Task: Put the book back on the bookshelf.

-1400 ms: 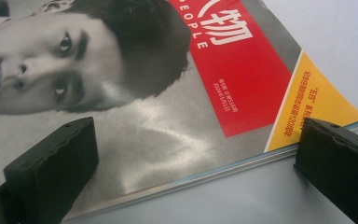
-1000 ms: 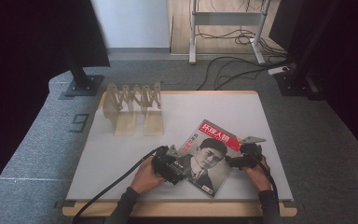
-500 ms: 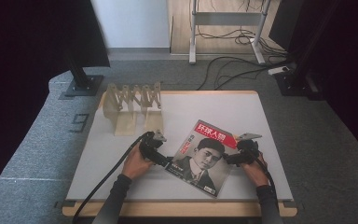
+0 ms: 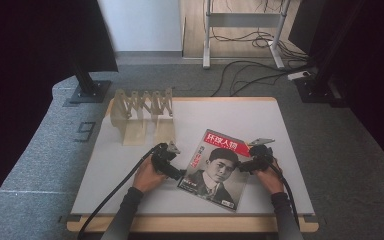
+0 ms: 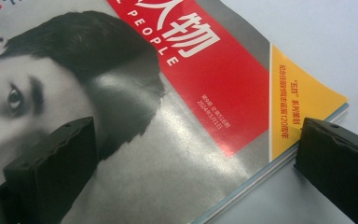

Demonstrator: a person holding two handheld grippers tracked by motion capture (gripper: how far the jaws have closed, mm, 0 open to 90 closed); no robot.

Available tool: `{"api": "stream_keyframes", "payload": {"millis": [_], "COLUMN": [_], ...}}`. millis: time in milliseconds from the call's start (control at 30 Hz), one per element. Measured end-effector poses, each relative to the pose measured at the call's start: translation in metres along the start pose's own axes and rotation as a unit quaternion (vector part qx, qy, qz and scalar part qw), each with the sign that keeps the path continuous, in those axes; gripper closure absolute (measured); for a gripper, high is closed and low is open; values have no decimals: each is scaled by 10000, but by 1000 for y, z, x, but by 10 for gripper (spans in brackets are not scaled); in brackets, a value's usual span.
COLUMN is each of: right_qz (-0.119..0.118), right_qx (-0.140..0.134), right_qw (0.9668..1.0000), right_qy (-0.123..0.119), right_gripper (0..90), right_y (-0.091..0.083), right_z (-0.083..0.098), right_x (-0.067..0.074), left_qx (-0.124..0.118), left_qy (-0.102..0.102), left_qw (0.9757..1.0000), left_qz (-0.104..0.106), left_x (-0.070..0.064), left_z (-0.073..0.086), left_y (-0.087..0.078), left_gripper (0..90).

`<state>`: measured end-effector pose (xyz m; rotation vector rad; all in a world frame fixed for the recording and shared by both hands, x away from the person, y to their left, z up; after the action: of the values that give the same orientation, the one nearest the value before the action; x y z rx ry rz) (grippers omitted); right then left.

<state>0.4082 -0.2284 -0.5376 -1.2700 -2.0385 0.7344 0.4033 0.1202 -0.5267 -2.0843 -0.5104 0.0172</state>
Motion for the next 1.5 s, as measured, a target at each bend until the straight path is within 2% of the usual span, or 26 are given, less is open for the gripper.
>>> {"api": "stream_keyframes", "payload": {"millis": [167,333,600,767,1000,1133,1167,1200,1267,1333,1400,1500], "right_qz": [-87,-137,-76,-113,-178,-174,-96,-96,-20,-142,-150,-106], "right_qx": [-65,-156,-16,1,16,27,57,57,123,174,146,166], "right_qw": [9999,9998,9997,9996,9997,9996,9994,9994,9992,9995,9996,9995], "right_qy": [-31,-70,-227,-257,-183,-218,-316,-316,-391,-234,-214,-254], "right_gripper": [0,0,0,0,0,0,16,16,16,27,44,63], "right_y": [5,8,18,23,30,29,25,25,19,10,3,-3], "right_z": [-4,-5,-19,-24,-30,-30,-30,-30,-29,-28,-27,-23], "right_x": [0,0,5,6,7,7,8,8,7,0,-6,-9], "left_qx": [8,-46,-156,-217,-309,-323,-321,-317,-331,-303,-378,-508], "left_qy": [109,112,181,262,335,367,352,330,226,37,-99,-184], "left_qw": [9999,9999,9989,9984,9977,9975,9976,9978,9984,9993,9992,9985], "left_qz": [36,108,392,456,499,509,496,482,404,233,128,71], "left_x": [-11,-19,-37,-47,-56,-54,-53,-51,-45,-36,-31,-29], "left_z": [-1,0,-3,-6,-9,-7,-6,-4,2,14,22,27], "left_y": [-3,-4,-3,-3,-2,-2,-3,-4,-6,-11,-14,-14], "left_gripper": [0,0,0,0,0,0,0,0,0,0,0,0]}}
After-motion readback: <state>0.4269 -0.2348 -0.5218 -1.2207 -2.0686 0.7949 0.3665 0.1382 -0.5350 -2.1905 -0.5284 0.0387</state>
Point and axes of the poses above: each handheld gripper's, and its own axes: y roughly forward along the jaws, z roughly out of its underside, x roughly to its left, the point moved 1 cm from there along y, roughly forward along the jaws, and after that the axes turned 15 degrees about y, right-handed, at the moved point
